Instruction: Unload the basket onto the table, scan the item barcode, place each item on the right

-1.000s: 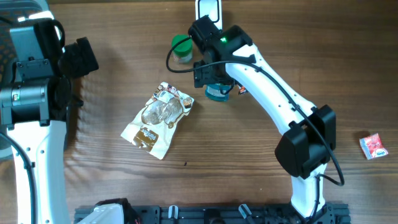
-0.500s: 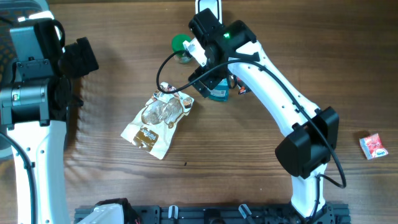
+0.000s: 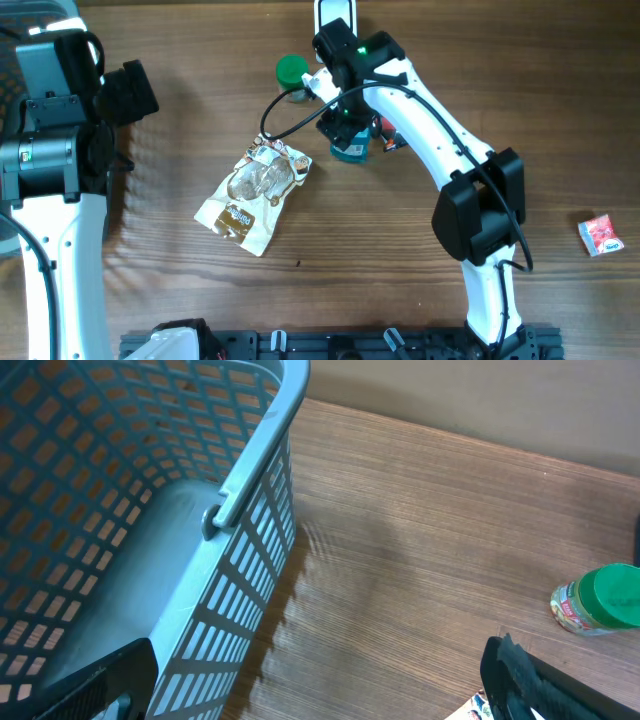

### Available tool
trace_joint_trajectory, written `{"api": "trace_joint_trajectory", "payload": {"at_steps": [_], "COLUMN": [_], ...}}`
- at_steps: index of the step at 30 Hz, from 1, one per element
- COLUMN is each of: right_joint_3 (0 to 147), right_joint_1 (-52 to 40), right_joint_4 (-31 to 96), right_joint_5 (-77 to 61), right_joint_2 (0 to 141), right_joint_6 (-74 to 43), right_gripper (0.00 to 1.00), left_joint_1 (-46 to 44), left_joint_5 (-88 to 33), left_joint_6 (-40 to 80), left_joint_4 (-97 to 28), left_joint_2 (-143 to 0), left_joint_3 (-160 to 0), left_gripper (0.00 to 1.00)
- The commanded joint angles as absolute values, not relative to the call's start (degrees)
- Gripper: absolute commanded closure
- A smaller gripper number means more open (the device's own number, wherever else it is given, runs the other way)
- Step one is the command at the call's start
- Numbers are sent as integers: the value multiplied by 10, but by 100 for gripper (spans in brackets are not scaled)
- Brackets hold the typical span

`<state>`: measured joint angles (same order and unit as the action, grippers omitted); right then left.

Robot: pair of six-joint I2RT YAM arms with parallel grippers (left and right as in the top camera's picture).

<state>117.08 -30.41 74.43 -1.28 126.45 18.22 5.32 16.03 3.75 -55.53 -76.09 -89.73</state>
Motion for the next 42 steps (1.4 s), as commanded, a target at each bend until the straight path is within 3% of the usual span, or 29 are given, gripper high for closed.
{"api": "trace_joint_trajectory", "payload": {"at_steps": [1, 5, 8, 16, 21, 30, 35, 42], "right_joint_3": [1181, 1181, 1181, 1181, 1200, 1319, 1323, 1323], "right_joint_1": [-296, -296, -296, -296, -297, -302, -312, -318], "right_joint_4": [741, 739, 739, 736, 727, 707, 563, 353], "right_joint_5": [-20, -20, -21, -19, 51, 226, 338, 389], "right_joint_2": [1273, 1273, 1273, 1273, 1272, 1267, 1270, 1293], "right_joint_6": [193, 192, 191, 175, 121, 73, 124, 230], "right_gripper": [30, 49, 51, 71, 84, 85, 84, 83], "left_joint_1": [57, 57, 57, 57, 57, 57, 57, 57], "left_joint_5": [164, 164, 164, 164, 164, 164, 164, 164], "left_joint_6": [34, 34, 35, 35, 35, 35, 34, 35], "left_joint_4": [-554, -554, -554, -554, -554, -554, -554, -554], "left_joint_2": [-754, -754, -754, -754, -754, -754, -754, -754], "left_joint_3": [-901, -901, -901, -901, -901, -901, -901, -901], "left_gripper": [0, 0, 0, 0, 0, 0, 0, 0]}}
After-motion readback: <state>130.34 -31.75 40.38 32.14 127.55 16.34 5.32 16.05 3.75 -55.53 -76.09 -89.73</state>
